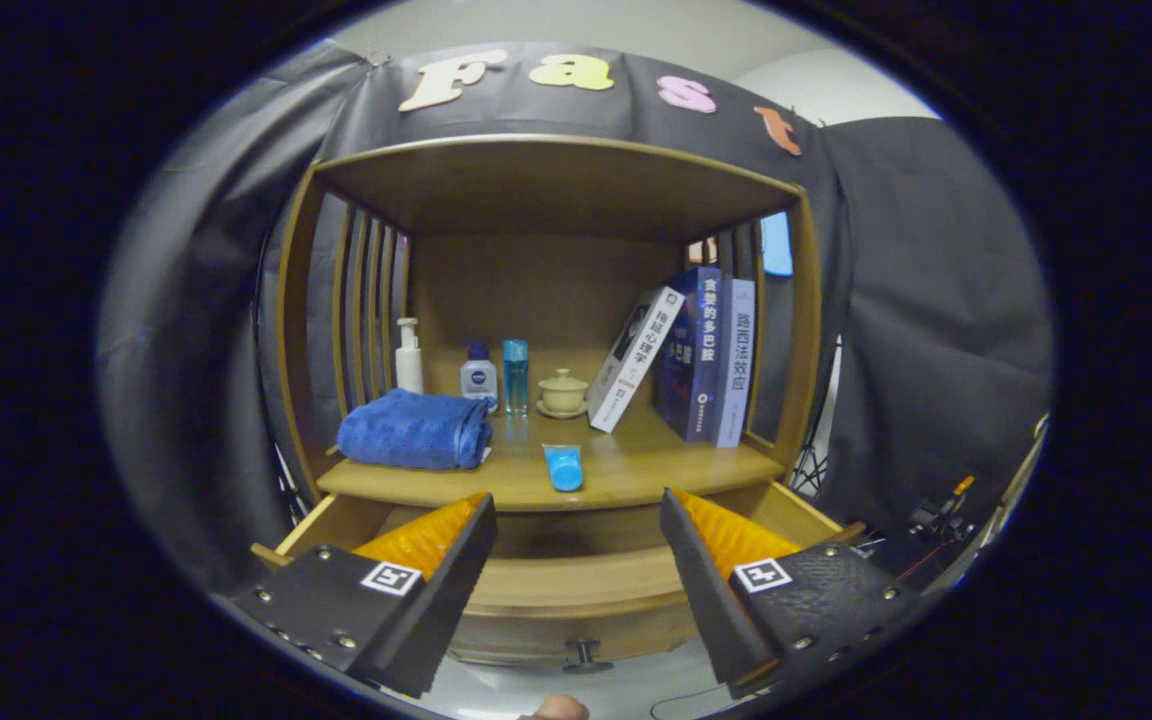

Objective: Pull open the drawer, take out the items inside it, and place them on the countertop above the cabinet.

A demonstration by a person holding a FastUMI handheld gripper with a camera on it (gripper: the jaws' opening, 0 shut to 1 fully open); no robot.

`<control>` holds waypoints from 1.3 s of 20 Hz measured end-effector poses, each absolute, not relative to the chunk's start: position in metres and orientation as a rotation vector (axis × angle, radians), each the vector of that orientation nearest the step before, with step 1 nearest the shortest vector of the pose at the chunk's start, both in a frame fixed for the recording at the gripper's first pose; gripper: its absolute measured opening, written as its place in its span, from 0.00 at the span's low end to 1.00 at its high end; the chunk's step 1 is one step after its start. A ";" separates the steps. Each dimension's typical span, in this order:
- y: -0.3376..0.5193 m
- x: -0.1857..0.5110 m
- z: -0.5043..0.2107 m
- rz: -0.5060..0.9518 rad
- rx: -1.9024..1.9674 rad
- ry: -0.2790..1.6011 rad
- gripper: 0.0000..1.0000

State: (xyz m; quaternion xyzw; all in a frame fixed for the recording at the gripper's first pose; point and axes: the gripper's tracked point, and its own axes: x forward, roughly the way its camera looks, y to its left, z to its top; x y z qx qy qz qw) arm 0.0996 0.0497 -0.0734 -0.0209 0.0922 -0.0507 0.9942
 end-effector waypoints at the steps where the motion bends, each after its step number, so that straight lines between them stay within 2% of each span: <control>1: 0.049 0.093 -0.074 -0.098 -0.027 0.164 0.98; 11: 0.047 0.051 -0.129 -0.063 0.041 0.197 0.98; 26: 0.050 0.071 -0.179 0.013 0.100 0.297 0.98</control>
